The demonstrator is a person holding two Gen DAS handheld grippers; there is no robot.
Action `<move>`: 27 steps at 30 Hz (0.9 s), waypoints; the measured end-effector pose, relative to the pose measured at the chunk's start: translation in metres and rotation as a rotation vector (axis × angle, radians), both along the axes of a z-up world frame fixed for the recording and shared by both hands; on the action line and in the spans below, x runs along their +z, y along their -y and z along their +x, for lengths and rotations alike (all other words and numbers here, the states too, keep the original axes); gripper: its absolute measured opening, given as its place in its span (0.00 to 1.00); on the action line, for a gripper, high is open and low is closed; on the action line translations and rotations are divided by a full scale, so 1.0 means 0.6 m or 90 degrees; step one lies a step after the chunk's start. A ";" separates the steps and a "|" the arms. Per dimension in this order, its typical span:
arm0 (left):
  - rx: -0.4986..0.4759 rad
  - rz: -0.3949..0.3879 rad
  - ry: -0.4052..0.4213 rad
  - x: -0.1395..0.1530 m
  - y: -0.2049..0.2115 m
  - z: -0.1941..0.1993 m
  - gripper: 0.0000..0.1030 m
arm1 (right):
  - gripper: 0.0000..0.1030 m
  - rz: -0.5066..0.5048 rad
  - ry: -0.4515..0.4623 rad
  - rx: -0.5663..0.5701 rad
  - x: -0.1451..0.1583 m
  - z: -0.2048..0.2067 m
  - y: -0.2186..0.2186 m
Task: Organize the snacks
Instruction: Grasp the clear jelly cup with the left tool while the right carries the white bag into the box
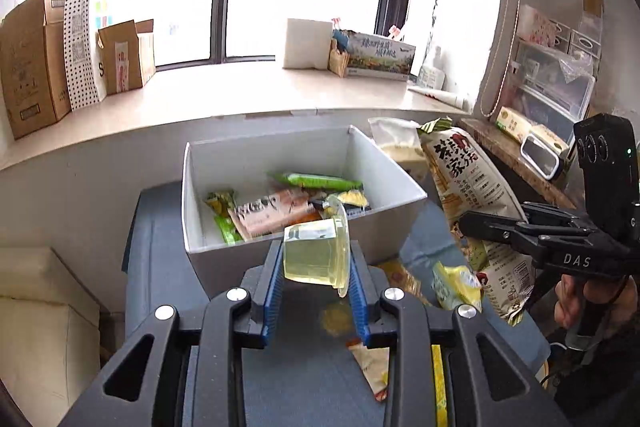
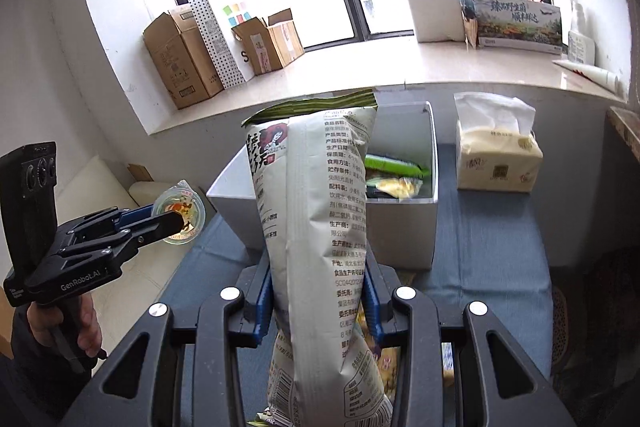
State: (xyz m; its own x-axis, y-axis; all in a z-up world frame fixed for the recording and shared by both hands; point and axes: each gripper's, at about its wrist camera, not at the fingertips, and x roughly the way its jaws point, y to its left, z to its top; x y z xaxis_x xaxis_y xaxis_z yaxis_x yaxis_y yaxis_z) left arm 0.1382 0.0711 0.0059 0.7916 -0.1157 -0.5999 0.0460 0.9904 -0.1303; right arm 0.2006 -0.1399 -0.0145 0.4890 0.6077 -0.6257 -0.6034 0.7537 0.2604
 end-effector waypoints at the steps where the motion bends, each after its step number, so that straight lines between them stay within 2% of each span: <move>1: 0.006 0.001 0.006 0.011 -0.008 0.016 0.32 | 0.39 -0.002 0.009 0.000 0.010 0.015 -0.010; 7: 0.056 0.036 0.006 0.042 -0.043 0.135 0.32 | 0.39 -0.013 0.022 -0.014 0.048 0.123 -0.068; 11: 0.075 0.038 -0.020 0.024 -0.061 0.206 0.32 | 0.39 -0.054 0.006 -0.030 0.041 0.199 -0.106; 15: 0.082 0.051 -0.049 -0.007 -0.066 0.249 0.35 | 0.40 -0.105 0.011 -0.040 0.017 0.250 -0.135; 16: 0.085 0.057 -0.063 -0.016 -0.066 0.257 0.50 | 0.43 -0.108 0.007 -0.046 0.011 0.261 -0.138; 17: 0.095 0.067 -0.076 -0.024 -0.068 0.264 0.78 | 0.64 -0.119 0.001 -0.051 0.004 0.271 -0.141; 18: 0.100 0.073 -0.085 -0.033 -0.070 0.269 0.93 | 0.96 -0.139 -0.009 -0.062 -0.004 0.280 -0.144; 19: 0.104 0.076 -0.082 -0.039 -0.074 0.269 1.00 | 1.00 -0.148 -0.009 -0.076 -0.009 0.284 -0.142; 22: 0.118 0.069 -0.093 -0.056 -0.086 0.262 1.00 | 1.00 -0.149 0.026 -0.097 -0.008 0.273 -0.127; 27: 0.127 0.058 -0.088 -0.059 -0.094 0.241 1.00 | 1.00 -0.124 0.031 -0.102 0.005 0.245 -0.088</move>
State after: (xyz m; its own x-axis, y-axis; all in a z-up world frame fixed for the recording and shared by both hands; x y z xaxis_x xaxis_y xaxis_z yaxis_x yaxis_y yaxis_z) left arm 0.2829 0.1274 -0.0293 0.7031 0.0938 -0.7048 -0.1631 0.9861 -0.0314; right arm 0.3474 -0.0870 -0.0115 0.6020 0.3900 -0.6968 -0.4801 0.8741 0.0745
